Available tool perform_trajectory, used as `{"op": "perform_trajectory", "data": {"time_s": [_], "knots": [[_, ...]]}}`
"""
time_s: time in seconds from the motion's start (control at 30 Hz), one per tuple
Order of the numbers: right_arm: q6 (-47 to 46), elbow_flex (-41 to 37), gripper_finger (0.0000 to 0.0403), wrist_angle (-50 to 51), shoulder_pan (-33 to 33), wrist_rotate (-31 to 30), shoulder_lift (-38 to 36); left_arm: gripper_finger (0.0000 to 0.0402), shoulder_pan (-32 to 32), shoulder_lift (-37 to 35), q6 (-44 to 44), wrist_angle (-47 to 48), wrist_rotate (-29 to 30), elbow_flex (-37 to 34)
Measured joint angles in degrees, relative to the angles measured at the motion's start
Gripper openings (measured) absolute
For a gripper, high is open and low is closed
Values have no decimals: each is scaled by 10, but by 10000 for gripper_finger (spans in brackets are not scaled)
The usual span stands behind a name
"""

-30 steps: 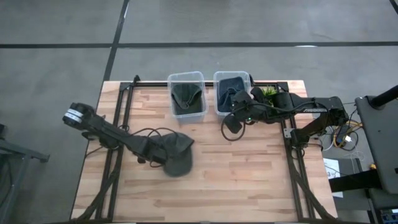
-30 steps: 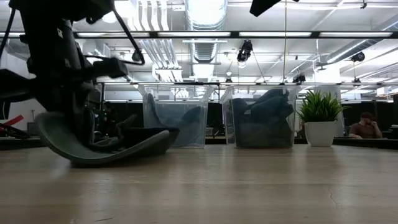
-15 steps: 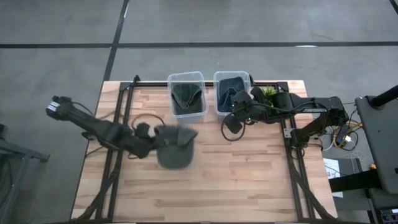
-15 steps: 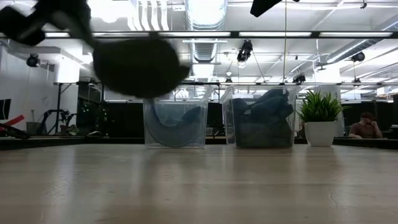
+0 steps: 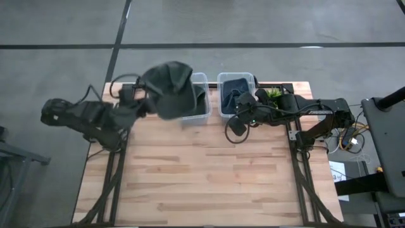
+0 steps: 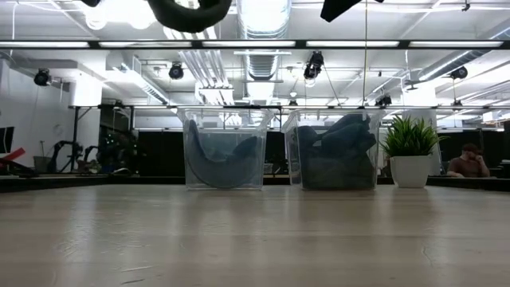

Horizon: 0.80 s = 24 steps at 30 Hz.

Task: Pick & Place hat
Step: Put the gray cap into the left transparent bin

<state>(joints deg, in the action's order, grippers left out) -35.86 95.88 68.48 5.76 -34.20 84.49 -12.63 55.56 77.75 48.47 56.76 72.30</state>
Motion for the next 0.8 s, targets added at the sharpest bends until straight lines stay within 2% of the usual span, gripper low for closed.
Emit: {"op": "perform_trajectory", "data": {"time_s": [0.13,0.27,0.43,0.63,0.8], "knots": [[-1,0,69,0,0,0,0,3,101,16,-101,-35,-65,18],[-6,0,74,0,0,0,0,3,217,37,-200,-116,-206,10],[-16,0,80,0,0,0,0,3,334,69,-247,-180,-335,-17],[-26,0,79,0,0,0,0,3,407,100,-247,-220,-436,-85],[-31,0,71,0,0,0,0,3,423,109,-204,-342,-477,-183]]}}
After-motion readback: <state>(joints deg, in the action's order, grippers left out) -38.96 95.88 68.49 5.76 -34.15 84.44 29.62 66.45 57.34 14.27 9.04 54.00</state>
